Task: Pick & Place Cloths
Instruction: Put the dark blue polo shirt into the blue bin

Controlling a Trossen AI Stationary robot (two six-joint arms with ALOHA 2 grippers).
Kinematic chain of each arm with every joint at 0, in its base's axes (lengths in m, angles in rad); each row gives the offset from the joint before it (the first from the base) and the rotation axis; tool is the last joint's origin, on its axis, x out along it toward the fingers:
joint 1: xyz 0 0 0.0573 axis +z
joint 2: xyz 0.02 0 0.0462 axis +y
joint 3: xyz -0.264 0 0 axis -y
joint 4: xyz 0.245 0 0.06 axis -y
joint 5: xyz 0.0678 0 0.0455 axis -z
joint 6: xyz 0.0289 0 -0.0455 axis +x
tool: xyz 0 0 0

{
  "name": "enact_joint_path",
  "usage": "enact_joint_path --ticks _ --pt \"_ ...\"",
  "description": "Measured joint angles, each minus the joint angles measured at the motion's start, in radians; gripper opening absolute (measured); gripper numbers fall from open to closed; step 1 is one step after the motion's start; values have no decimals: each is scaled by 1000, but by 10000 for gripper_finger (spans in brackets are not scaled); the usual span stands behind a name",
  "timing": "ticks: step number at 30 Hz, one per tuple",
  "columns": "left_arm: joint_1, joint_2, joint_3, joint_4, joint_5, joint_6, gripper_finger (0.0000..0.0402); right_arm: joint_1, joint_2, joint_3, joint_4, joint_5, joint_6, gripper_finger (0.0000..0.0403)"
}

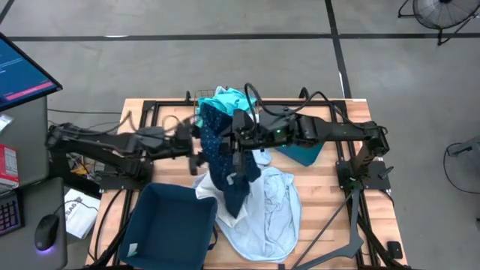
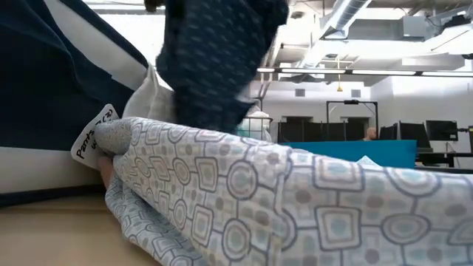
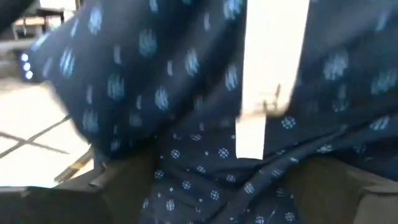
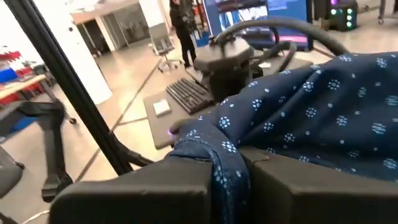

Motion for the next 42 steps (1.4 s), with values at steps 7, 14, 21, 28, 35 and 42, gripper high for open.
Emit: enact_joint_path --ticks 7,14,21,28,35,42 --pt "-2 -156 0 5 111 -25 194 -16 12 2 205 -100 0 5" --pt "-3 -269 0 6 254 -127 26 -48 77 1 381 -213 43 5" --pt "-25 -357 0 -21 445 -311 1 -60 207 2 541 -366 95 5" --pt "-76 -407 0 -303 558 -479 1 -60 323 1 543 -487 36 5" --pt "-171 -391 0 -571 585 -625 1 -51 427 1 501 -559 0 5" --pt "-296 -314 0 -738 566 -719 1 -49 448 0 324 -593 -84 13"
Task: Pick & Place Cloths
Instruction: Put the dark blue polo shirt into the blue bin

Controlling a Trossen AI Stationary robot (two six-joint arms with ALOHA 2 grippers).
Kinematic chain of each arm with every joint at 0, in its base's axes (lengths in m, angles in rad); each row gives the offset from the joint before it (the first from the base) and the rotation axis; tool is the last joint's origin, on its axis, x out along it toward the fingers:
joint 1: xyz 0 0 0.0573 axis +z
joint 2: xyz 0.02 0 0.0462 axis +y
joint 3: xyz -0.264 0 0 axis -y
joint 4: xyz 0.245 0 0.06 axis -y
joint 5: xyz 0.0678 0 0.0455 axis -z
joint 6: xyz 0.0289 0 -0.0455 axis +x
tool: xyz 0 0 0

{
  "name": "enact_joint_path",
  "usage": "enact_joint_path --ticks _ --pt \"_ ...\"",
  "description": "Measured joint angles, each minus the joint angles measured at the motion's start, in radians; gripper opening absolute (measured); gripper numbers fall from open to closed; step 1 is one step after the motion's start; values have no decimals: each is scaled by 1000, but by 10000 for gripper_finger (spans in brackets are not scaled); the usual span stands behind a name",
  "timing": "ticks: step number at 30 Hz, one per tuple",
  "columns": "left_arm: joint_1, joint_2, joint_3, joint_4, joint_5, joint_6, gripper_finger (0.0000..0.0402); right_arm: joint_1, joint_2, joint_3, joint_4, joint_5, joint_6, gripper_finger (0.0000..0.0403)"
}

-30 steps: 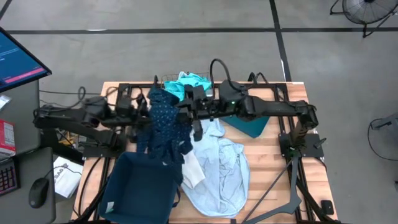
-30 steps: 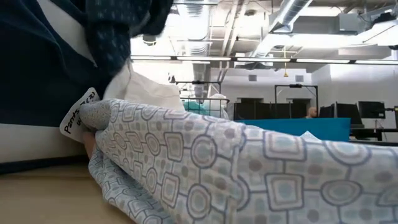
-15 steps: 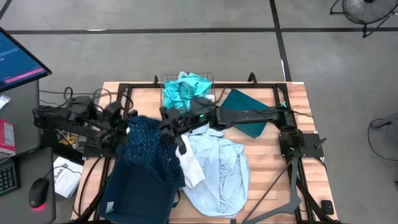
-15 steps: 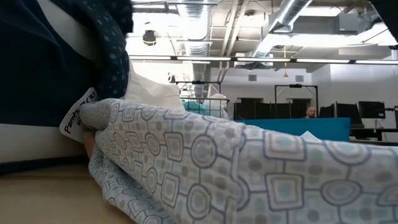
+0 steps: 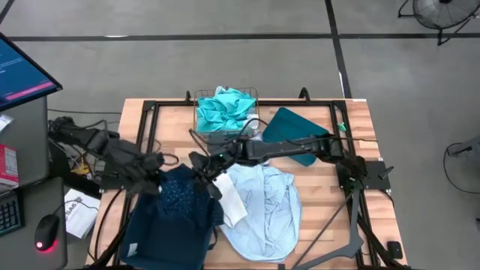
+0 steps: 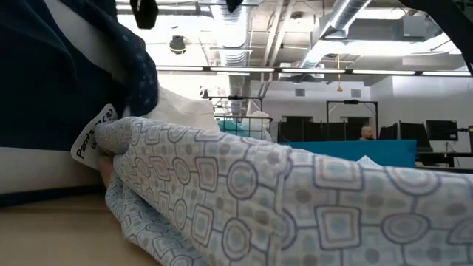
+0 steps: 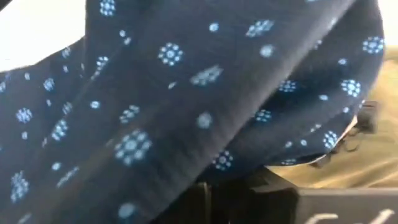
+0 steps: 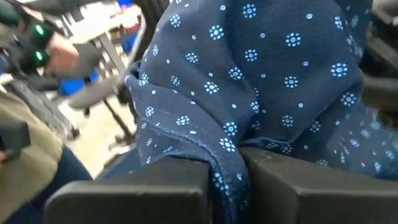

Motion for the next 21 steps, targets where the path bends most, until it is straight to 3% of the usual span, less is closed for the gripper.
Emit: enact_joint_path --ticks 13,18,21 --pt "-184 227 0 -7 -25 -108 1 34 -16 0 -331 66 -309 164" --pt "-302 274 0 -6 -88 -140 1 59 -81 2 -427 159 -352 241" --pt "-379 283 0 -6 -133 -195 1 75 -135 0 -490 233 -343 261"
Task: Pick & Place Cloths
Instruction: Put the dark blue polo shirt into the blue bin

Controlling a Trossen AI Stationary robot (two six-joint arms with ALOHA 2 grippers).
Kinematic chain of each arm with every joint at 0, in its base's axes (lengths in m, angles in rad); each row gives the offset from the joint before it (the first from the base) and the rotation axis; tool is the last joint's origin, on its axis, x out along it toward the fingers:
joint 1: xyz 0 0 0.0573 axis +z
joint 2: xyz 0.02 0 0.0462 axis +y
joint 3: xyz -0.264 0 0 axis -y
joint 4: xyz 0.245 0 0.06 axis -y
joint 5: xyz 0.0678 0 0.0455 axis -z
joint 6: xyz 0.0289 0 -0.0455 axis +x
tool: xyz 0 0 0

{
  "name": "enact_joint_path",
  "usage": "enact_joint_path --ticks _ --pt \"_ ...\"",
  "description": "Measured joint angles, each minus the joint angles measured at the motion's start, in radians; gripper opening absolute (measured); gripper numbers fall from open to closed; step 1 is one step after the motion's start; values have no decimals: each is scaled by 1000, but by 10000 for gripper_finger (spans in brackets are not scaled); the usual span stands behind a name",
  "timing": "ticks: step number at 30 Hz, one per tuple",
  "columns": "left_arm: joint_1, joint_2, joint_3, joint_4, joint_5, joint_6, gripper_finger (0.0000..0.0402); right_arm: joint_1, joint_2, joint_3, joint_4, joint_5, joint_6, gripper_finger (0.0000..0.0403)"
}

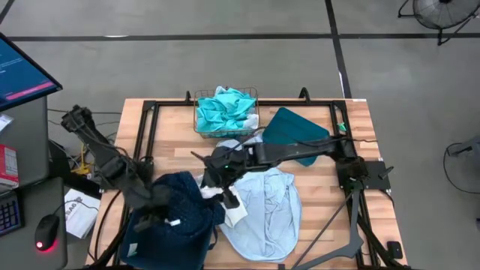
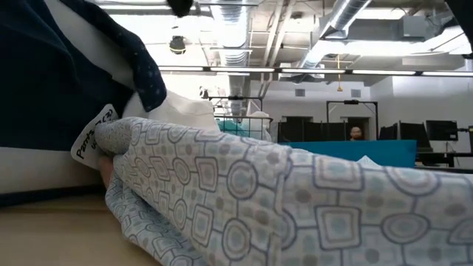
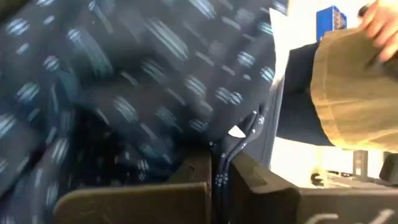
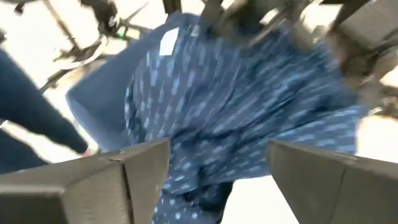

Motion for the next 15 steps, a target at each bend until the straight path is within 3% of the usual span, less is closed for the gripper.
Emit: enact_joint_path --ticks 5,9,15 --pt "-182 26 0 2 -59 -166 1 18 -103 2 -21 117 85 261" --pt "-321 85 0 3 -142 -278 1 44 -165 2 -36 271 136 254" --pt "-401 220 0 -20 -213 -301 1 82 -217 1 -49 408 214 246"
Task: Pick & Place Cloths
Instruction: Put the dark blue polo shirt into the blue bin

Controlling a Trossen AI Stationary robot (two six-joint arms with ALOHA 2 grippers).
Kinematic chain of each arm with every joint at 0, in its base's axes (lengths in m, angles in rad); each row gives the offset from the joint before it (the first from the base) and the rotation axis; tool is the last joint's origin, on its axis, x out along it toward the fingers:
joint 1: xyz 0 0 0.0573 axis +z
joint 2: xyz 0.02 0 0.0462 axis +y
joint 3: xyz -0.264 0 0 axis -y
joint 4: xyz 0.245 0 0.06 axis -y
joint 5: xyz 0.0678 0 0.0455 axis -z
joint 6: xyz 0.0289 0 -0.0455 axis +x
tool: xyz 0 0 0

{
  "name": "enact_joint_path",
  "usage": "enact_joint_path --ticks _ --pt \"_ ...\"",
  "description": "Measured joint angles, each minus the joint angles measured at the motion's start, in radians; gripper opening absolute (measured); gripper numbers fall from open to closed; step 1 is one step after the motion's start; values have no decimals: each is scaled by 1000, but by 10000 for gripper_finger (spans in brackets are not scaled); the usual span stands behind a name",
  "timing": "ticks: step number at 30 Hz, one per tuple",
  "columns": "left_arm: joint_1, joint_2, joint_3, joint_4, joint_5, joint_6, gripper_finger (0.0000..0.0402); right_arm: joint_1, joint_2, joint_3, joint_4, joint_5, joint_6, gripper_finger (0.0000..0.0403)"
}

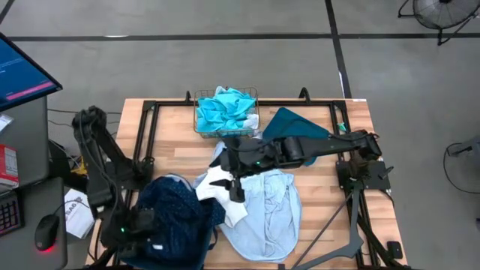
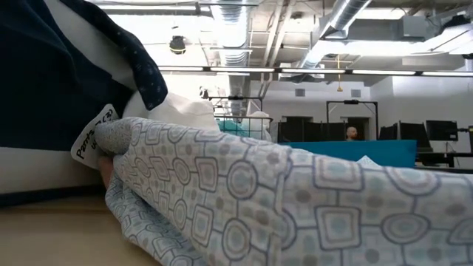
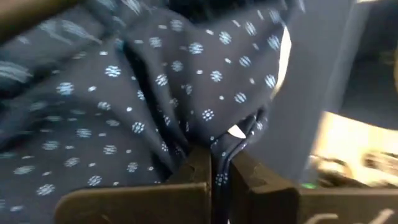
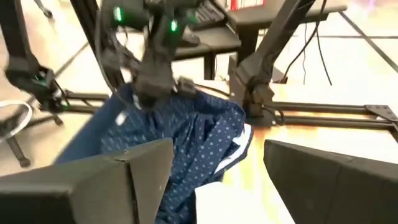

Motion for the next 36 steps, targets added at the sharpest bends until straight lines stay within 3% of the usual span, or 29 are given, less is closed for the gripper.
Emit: enact_joint_path --ticks 5,9,15,21,24,28,32,34,36 --pt "1 67 0 -49 -113 20 3 34 -32 0 -2 20 53 237" --pt "7 51 0 -50 -108 52 20 64 -72 0 1 55 56 229" --pt "32 -95 0 -37 -61 53 81 93 -113 0 -3 93 56 220" --pt "35 -280 0 -31 -94 59 152 105 -141 0 -50 104 57 218" --pt "35 -369 0 -28 -218 127 173 105 -139 0 -72 104 68 218" --pt "35 -460 0 -22 -533 372 174 109 -139 0 -119 104 75 218" --pt "62 -465 1 -47 -818 575 158 109 -138 0 -154 104 107 218" --pt "117 -441 1 -95 -807 563 143 109 -137 0 -169 103 129 218" --pt "191 -392 1 -141 -726 523 120 111 -137 0 -184 103 150 218"
